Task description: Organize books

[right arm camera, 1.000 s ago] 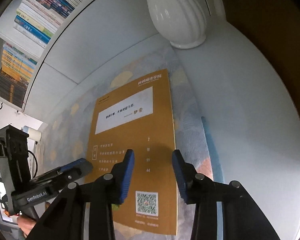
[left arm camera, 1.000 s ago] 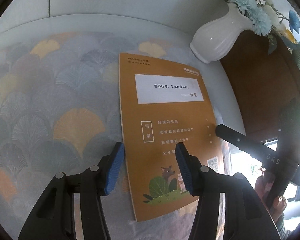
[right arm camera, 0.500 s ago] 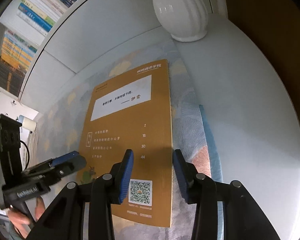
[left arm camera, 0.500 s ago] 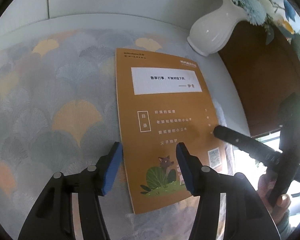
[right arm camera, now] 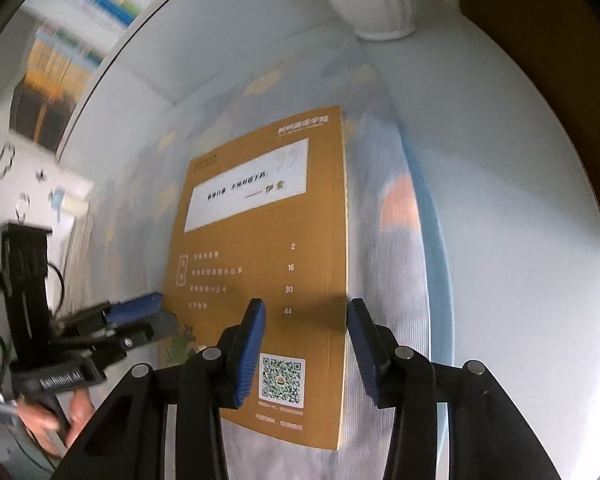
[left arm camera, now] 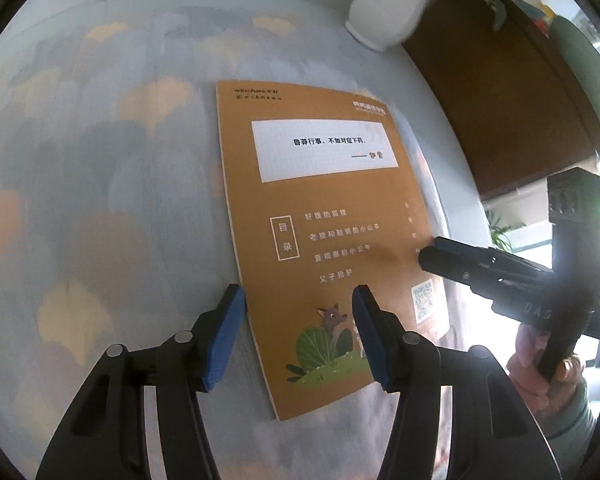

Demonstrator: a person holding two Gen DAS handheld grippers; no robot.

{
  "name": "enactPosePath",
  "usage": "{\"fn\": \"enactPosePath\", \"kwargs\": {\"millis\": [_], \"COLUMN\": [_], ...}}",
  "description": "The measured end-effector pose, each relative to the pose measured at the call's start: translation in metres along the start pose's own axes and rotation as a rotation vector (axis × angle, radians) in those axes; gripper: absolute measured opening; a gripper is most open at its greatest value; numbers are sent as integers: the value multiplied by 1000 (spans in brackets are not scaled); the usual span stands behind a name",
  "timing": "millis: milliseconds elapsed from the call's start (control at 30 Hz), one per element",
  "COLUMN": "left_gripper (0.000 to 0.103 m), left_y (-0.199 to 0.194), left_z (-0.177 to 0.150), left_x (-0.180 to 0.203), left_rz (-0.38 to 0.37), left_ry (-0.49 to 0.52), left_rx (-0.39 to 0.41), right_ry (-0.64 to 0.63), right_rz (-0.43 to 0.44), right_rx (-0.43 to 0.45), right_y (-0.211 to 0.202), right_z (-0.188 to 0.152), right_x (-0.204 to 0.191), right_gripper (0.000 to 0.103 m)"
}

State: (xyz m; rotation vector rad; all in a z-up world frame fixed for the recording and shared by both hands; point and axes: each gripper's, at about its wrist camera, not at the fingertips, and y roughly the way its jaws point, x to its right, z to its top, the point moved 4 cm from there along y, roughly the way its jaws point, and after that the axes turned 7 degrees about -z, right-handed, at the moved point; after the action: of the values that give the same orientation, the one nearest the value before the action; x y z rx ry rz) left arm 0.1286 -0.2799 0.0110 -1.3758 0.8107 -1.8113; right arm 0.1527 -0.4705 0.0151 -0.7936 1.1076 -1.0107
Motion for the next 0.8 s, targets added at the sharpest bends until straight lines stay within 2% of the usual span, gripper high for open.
{"fn": "enactPosePath", "kwargs": {"millis": [167, 333, 400, 567, 700, 800], "left_gripper": [52, 52, 52, 54, 59, 59], "left_y": [-4, -3, -3, -5, -3, -5], "left_z": [-23, -21, -21, -25, -26, -26], "left_x": [0, 1, 1, -4, -3, -5], "left_rz": [-22, -38, -46, -75, -95, -109], "left_ry": [-40, -66, -76, -90, -96, -102], "left_rx": [-2, -5, -1, 12, 23, 29], "right_ry": [-50, -31, -10, 24, 65, 102], "right_rz": [-5, -9, 6, 47, 124, 267], "right_rx": [-35, -24, -26, -33, 6, 61], "right_y": [-8, -3, 0, -3, -23, -50], "right_z": [-28, -23, -19, -15, -11, -3], "right_x": [-1, -1, -7, -3, 1, -4], "right_gripper": [43, 43, 49, 49, 49, 49]}}
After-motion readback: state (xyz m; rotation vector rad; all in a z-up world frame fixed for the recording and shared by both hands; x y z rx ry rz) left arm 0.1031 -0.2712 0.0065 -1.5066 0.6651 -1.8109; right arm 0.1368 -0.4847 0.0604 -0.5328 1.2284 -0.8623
